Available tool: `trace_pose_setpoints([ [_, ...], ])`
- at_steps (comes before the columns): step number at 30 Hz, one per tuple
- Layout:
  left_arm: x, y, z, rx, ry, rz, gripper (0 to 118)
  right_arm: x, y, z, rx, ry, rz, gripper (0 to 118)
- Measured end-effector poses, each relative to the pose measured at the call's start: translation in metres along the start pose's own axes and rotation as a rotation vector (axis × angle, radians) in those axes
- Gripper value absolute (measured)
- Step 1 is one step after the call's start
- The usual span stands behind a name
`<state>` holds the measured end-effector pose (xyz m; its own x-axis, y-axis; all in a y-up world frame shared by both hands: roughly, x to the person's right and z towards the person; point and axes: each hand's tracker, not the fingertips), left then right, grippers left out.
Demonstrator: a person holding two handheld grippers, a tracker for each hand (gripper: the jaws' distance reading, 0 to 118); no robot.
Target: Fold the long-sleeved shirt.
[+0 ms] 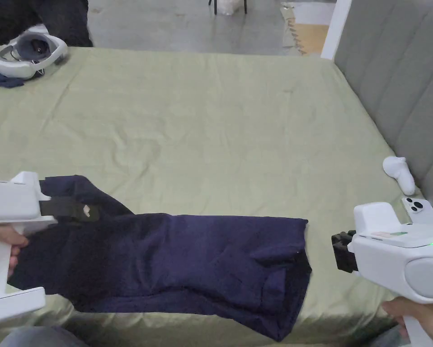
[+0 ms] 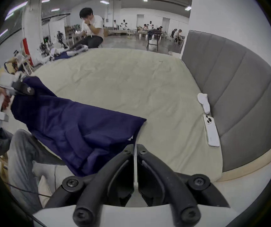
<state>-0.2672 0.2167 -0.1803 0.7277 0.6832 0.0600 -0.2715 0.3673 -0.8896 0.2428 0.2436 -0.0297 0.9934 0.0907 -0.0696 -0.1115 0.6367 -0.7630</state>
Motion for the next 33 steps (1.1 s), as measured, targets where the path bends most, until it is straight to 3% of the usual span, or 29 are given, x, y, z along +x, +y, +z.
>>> trace_pose_setpoints([
  [3,0.046,-0.016,-0.025,-0.012,-0.098,-0.071,14,0.004,-0.001,-0.003,0.005,0.04,-0.044,2],
  [6,0.087,-0.031,-0.07,-0.075,-0.208,-0.044,14,0.01,-0.005,-0.001,0.017,0.051,-0.078,2],
  [10,0.134,-0.052,-0.156,-0.204,-0.175,-0.097,14,0.02,-0.014,0.005,0.022,0.055,-0.118,2],
  [14,0.15,-0.072,-0.241,-0.273,-0.126,-0.062,15,0.037,-0.032,0.016,0.022,0.046,-0.181,2],
  [15,0.149,-0.077,-0.256,-0.283,-0.115,-0.022,19,0.041,-0.037,0.018,0.017,0.037,-0.194,2],
  [16,0.148,-0.079,-0.269,-0.278,-0.112,0.001,38,0.045,-0.042,0.02,0.012,0.033,-0.199,2],
  [18,0.148,-0.085,-0.284,-0.29,-0.153,0.046,89,0.053,-0.051,0.022,-0.002,0.027,-0.215,2],
  [19,0.15,-0.085,-0.284,-0.301,-0.205,0.063,105,0.056,-0.054,0.023,-0.007,0.021,-0.224,2],
  [24,0.159,-0.062,-0.233,-0.225,-0.303,0.006,107,0.065,-0.066,0.022,-0.017,0.025,-0.263,2],
  [26,0.161,-0.05,-0.197,-0.158,-0.32,0.013,104,0.061,-0.065,0.021,-0.021,0.038,-0.256,2],
  [27,0.158,-0.045,-0.178,-0.127,-0.354,0.011,95,0.06,-0.066,0.02,-0.018,0.048,-0.253,2],
  [29,0.153,-0.04,-0.144,-0.047,-0.371,-0.042,27,0.057,-0.066,0.019,-0.012,0.069,-0.259,2],
  [30,0.156,-0.044,-0.129,-0.015,-0.359,-0.074,6,0.055,-0.066,0.019,-0.012,0.076,-0.261,2],
  [33,0.151,-0.053,-0.106,0.037,-0.198,-0.212,5,0.049,-0.065,0.017,-0.011,0.087,-0.252,2],
])
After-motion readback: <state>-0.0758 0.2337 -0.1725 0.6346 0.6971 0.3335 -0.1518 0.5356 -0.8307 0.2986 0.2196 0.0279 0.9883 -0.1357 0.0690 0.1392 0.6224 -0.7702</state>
